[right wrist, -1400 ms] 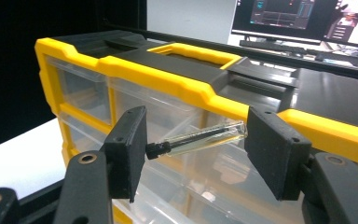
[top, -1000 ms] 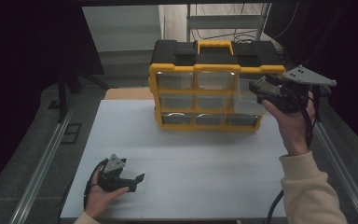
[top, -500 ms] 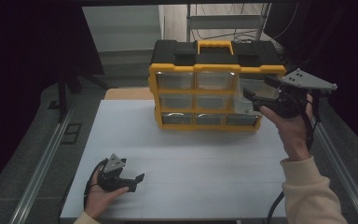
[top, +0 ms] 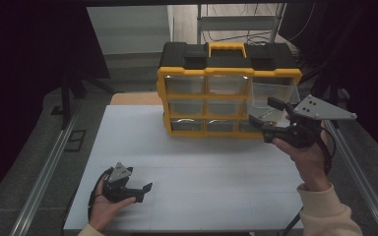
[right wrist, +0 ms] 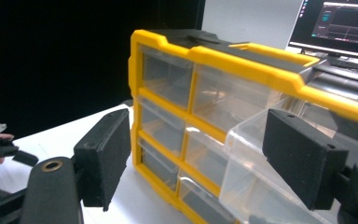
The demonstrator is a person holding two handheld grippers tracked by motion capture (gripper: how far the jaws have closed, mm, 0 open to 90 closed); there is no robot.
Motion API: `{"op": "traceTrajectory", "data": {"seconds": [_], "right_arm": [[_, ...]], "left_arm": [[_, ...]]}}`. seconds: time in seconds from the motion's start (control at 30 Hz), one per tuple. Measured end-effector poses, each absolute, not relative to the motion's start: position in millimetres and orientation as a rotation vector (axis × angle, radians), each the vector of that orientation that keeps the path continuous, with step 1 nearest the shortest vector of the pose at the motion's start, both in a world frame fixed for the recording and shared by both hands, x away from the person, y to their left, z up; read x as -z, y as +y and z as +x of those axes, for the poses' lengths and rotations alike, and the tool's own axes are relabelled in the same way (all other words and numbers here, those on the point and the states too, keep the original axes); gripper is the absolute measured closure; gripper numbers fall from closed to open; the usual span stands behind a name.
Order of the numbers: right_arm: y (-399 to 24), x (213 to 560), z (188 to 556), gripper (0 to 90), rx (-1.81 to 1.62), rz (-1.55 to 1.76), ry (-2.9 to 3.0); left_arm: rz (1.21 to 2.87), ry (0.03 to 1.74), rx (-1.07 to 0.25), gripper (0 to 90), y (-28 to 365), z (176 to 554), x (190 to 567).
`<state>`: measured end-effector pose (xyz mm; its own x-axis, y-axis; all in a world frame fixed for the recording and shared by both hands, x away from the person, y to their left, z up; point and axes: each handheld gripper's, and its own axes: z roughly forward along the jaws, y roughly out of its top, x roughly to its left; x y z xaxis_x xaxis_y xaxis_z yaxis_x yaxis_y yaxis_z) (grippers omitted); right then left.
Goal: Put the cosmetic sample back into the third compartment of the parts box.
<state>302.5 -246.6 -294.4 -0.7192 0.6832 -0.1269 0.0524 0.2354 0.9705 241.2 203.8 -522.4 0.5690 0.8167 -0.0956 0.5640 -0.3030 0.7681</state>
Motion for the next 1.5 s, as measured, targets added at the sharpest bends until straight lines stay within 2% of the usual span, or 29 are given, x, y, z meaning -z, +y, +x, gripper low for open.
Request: {"op": "traceTrajectory", "data": {"seconds": [0.47,0.73,1.03,1.5], "right_arm": [[-238.0,332.9,281.5,25.0,-1.509,0.62,2.07],[-235.0,372.8,276.5,25.1,-1.467,0.653,2.185],[-245.3,429.2,277.8,25.5,-1.411,0.756,2.28],[-278.6,486.8,278.3,25.7,-1.32,0.948,2.316]], "left_arm": [[2.0,1.105,-0.401,6.8,204.9,242.1,523.0],[1.994,1.089,-0.405,6.8,205.4,240.9,521.9],[1.992,1.086,-0.417,6.8,206.7,239.6,521.5],[1.989,1.09,-0.426,6.7,206.0,239.7,522.8]]}}
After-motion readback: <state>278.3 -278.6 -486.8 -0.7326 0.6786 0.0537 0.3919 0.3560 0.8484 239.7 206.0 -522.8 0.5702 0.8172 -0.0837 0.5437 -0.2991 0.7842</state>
